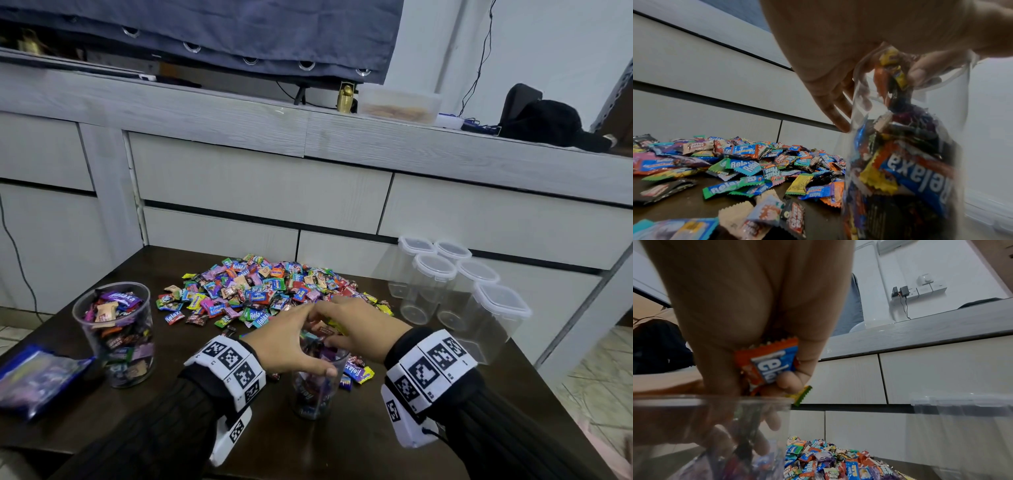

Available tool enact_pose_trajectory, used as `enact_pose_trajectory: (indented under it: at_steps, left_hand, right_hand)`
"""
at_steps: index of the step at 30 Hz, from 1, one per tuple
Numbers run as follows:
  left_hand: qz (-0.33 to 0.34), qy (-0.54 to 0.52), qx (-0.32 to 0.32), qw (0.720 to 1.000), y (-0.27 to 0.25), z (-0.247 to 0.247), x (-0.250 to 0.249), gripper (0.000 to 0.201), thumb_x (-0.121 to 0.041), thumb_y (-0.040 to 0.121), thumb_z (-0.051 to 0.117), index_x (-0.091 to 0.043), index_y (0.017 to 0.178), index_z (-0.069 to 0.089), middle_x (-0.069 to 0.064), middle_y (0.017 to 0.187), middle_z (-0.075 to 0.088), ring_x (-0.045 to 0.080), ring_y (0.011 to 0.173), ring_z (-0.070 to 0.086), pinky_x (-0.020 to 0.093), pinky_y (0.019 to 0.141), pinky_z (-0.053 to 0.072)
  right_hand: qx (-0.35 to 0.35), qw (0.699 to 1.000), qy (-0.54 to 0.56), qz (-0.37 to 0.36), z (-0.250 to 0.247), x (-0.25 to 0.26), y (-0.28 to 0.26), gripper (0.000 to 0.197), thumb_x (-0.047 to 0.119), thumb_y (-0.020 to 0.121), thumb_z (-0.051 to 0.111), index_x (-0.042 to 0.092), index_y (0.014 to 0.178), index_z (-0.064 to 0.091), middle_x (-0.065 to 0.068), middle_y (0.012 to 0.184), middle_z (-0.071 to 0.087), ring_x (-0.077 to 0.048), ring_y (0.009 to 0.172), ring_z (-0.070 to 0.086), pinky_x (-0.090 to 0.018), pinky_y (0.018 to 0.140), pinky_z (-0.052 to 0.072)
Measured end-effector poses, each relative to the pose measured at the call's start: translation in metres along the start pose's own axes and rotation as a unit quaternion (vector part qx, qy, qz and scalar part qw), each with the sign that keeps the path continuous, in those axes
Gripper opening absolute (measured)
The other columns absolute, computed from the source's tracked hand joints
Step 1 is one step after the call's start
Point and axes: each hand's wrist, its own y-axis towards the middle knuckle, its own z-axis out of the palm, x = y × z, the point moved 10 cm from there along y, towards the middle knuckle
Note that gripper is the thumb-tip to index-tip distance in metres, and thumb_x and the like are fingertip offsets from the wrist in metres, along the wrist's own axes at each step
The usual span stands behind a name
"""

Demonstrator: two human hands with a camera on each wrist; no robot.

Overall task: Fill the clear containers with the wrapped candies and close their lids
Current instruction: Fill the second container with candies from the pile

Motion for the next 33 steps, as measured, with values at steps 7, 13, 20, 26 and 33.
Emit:
enact_pose_trajectory:
  at_steps: [7, 13, 20, 26, 33]
  left_hand:
    - [0.008, -0.018, 0.004, 1.0, 0.001, 0.001, -0.002, 0.091, -0.067, 0.051, 0.08, -0.05, 0.127, 0.033, -0.015, 0.126, 0.058, 0.001, 0.117, 0.055, 0.035, 0.104, 0.046]
    - [0.009, -0.018, 0.011, 1.0, -0.001, 0.001, -0.006, 0.092, -0.066, 0.05, 0.078, -0.046, 0.129, 0.034, -0.012, 0.129, 0.055, 0.006, 0.122, 0.052, 0.038, 0.105, 0.044]
    - [0.011, -0.032, 0.008, 0.999, -0.002, 0.002, -0.006, 0.096, -0.066, 0.051, 0.08, -0.073, 0.125, 0.02, -0.022, 0.138, 0.045, 0.001, 0.13, 0.043, 0.027, 0.108, 0.038]
    - [-0.004, -0.011, 0.004, 1.0, 0.002, 0.003, 0.004, 0.111, -0.071, 0.046, 0.077, -0.03, 0.14, 0.036, -0.011, 0.138, 0.049, 0.007, 0.127, 0.046, 0.04, 0.108, 0.041]
    - [-0.004, -0.026, 0.001, 1.0, 0.001, 0.003, 0.004, 0.093, -0.069, 0.046, 0.078, -0.045, 0.126, 0.037, -0.016, 0.13, 0.053, 0.004, 0.121, 0.051, 0.036, 0.106, 0.043]
  right_hand:
    - [-0.039, 0.996, 0.085, -0.01, -0.006, 0.007, 0.0, 0.062, 0.024, 0.074, 0.079, 0.012, 0.121, 0.04, -0.002, 0.098, 0.056, -0.017, 0.086, 0.05, -0.022, 0.063, 0.034]
    - [-0.046, 0.992, 0.113, -0.03, -0.007, 0.006, 0.001, 0.058, 0.024, 0.069, 0.083, 0.015, 0.115, 0.049, -0.003, 0.113, 0.06, -0.018, 0.094, 0.06, -0.03, 0.079, 0.049]
    - [-0.096, 0.972, 0.21, -0.03, -0.019, -0.007, -0.003, 0.02, 0.013, 0.087, 0.065, 0.013, 0.107, 0.061, 0.002, 0.104, 0.066, -0.011, 0.086, 0.065, -0.034, 0.08, 0.054]
    - [-0.118, 0.936, 0.332, -0.005, -0.026, -0.022, -0.009, 0.019, -0.004, 0.09, 0.05, 0.009, 0.097, 0.061, -0.001, 0.096, 0.07, -0.022, 0.077, 0.071, -0.039, 0.063, 0.058]
    - [-0.078, 0.995, 0.062, -0.012, -0.003, -0.013, -0.001, 0.017, 0.013, 0.084, 0.064, 0.02, 0.098, 0.07, 0.008, 0.086, 0.065, -0.014, 0.083, 0.057, -0.026, 0.076, 0.044]
